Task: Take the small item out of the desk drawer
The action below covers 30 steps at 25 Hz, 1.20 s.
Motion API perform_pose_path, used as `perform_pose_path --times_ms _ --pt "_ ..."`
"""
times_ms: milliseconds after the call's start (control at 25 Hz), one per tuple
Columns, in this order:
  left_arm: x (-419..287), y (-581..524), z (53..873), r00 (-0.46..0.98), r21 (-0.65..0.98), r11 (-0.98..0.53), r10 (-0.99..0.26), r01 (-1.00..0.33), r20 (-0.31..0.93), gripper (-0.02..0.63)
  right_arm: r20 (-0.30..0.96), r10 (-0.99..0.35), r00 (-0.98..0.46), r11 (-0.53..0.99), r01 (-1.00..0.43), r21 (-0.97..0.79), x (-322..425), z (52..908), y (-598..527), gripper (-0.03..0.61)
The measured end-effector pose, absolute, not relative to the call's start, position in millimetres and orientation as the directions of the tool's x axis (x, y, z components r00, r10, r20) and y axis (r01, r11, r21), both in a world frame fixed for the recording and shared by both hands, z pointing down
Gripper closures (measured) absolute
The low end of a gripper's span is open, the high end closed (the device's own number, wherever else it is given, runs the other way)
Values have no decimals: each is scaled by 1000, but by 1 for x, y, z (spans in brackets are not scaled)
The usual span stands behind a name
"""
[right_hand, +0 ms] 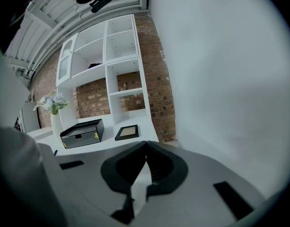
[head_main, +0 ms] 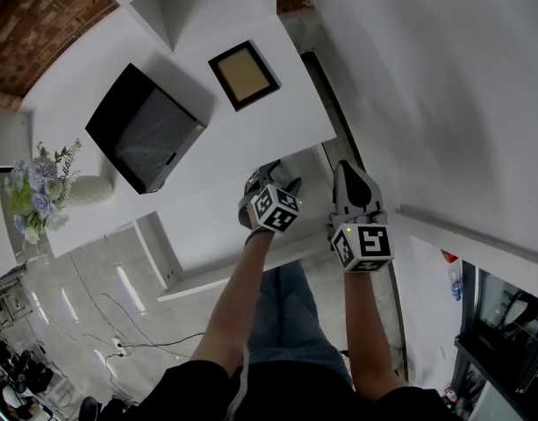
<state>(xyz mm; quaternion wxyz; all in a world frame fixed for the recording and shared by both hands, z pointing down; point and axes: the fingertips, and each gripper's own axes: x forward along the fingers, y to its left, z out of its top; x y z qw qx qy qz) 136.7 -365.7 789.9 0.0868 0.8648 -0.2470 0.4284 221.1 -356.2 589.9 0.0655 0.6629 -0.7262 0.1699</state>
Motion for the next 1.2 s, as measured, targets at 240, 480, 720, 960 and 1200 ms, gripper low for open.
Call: perform_pose_path --times_ms 240,480,720,960,1200 --pt "138 -365 786 528 -61 -871 -349 -487 774 348 326 -939 -113 62 -985 -163 221 593 -355 580" --pt "144 -355 771 563 -41 -883 -334 -468 757 350 324 -939 -117 68 -985 -160 218 589 -353 580" --pt "144 -332 731 616 -20 -889 -334 -458 713 348 307 -946 -108 62 -986 -157 219 570 -346 580" --pt "132 -334 656 692 -15 -858 -424 -514 584 349 237 -968 -87 49 -986 -161 223 535 -356 580" --pt "78 -340 578 663 -32 -765 -578 -643 476 349 189 -976 -107 79 -985 -152 203 495 -357 580"
